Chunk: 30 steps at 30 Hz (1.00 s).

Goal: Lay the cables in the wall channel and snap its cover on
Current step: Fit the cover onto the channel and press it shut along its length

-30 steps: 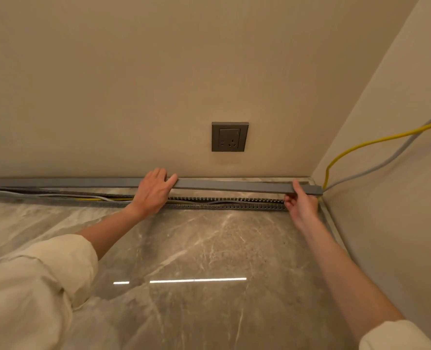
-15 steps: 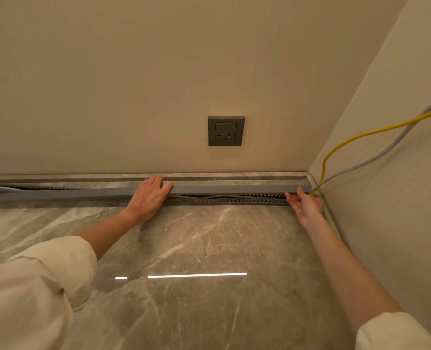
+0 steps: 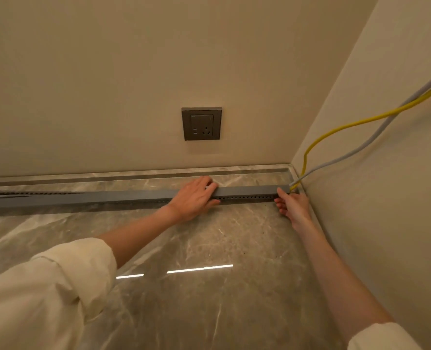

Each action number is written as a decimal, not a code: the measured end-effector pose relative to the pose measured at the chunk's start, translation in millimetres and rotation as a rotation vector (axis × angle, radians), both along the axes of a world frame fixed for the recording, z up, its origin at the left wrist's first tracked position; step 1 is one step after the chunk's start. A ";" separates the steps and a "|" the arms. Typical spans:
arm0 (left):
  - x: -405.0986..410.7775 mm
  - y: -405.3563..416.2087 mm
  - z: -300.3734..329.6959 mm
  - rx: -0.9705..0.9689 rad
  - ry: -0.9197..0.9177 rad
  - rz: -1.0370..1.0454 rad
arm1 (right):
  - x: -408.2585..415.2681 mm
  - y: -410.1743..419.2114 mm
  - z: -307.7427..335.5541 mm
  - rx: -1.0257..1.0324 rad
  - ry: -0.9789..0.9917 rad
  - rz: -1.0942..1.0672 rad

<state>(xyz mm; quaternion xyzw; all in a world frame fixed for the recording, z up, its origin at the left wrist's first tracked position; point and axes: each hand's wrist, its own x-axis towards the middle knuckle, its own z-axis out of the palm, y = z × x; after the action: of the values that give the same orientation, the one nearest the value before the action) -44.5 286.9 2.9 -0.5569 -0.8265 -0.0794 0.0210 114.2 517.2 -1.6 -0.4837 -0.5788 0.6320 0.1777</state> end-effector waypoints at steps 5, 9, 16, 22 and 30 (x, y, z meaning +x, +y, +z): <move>20.5 59.4 10.7 -0.035 -0.058 -0.073 | 4.3 1.3 -3.9 0.059 -0.020 0.041; 25.3 76.1 5.7 -0.061 -0.026 -0.056 | 3.0 -0.3 -9.0 0.095 0.020 0.019; 21.9 79.2 2.2 -0.009 -0.144 -0.003 | 5.8 3.8 -24.5 0.153 0.033 -0.197; 16.6 75.0 7.3 0.067 -0.153 -0.027 | 1.7 0.8 -17.8 0.171 0.069 -0.157; 18.7 68.3 13.4 0.093 -0.136 -0.022 | -2.7 13.5 -8.4 0.343 -0.155 0.035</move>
<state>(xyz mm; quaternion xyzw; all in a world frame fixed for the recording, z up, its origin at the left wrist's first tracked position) -25.8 355.2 16.3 -0.5576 -0.8154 -0.1553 -0.0103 111.4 530.7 -10.0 -0.4833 -0.6984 0.4879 0.2016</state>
